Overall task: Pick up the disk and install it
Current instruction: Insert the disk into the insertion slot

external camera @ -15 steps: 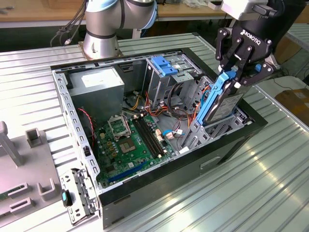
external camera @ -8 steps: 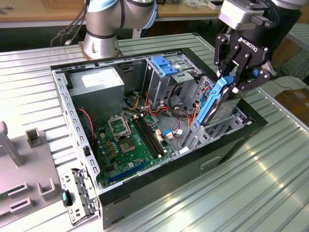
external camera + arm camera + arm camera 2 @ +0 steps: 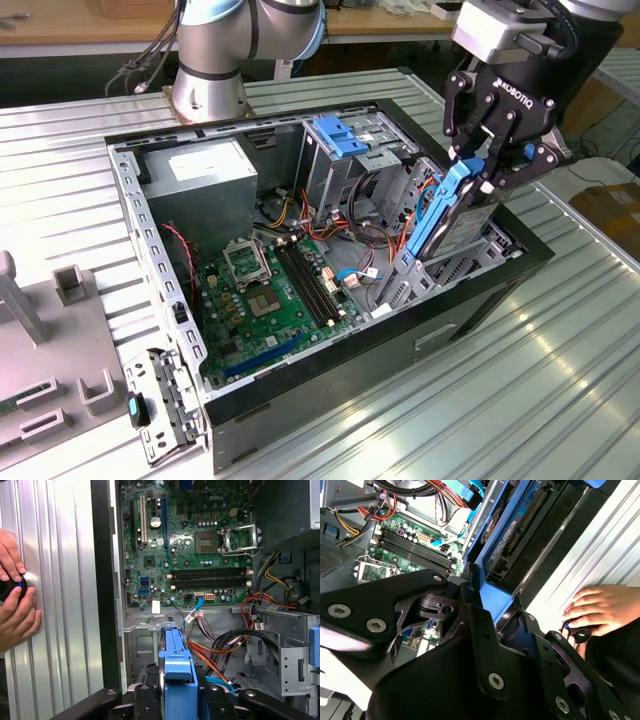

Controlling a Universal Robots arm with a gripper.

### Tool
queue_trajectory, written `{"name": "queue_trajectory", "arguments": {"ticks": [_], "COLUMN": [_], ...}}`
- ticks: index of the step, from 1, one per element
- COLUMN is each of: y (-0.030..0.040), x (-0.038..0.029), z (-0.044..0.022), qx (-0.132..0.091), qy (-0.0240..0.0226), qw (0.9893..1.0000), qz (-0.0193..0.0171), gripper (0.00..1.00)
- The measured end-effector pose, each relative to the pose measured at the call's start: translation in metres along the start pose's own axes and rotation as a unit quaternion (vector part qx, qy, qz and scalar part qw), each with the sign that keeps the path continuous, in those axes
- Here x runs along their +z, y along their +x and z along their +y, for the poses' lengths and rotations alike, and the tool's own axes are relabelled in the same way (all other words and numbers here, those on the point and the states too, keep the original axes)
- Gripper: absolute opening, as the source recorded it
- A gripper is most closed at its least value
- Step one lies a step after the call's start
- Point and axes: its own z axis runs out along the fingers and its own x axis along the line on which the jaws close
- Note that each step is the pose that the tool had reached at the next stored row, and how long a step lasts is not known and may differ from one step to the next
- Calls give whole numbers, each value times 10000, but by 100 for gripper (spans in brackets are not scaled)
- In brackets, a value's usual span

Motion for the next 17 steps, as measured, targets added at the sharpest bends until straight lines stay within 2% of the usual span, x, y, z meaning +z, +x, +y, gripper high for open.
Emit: {"name": "queue_trajectory", "arguments": {"ticks": [11, 17], "y": [18, 28], "x": [104, 237], "z": [1, 3], "qx": [0, 0], "qy": [6, 6], "qw": [10000, 10000], "qz": [0, 2], "gripper": [37, 37]}}
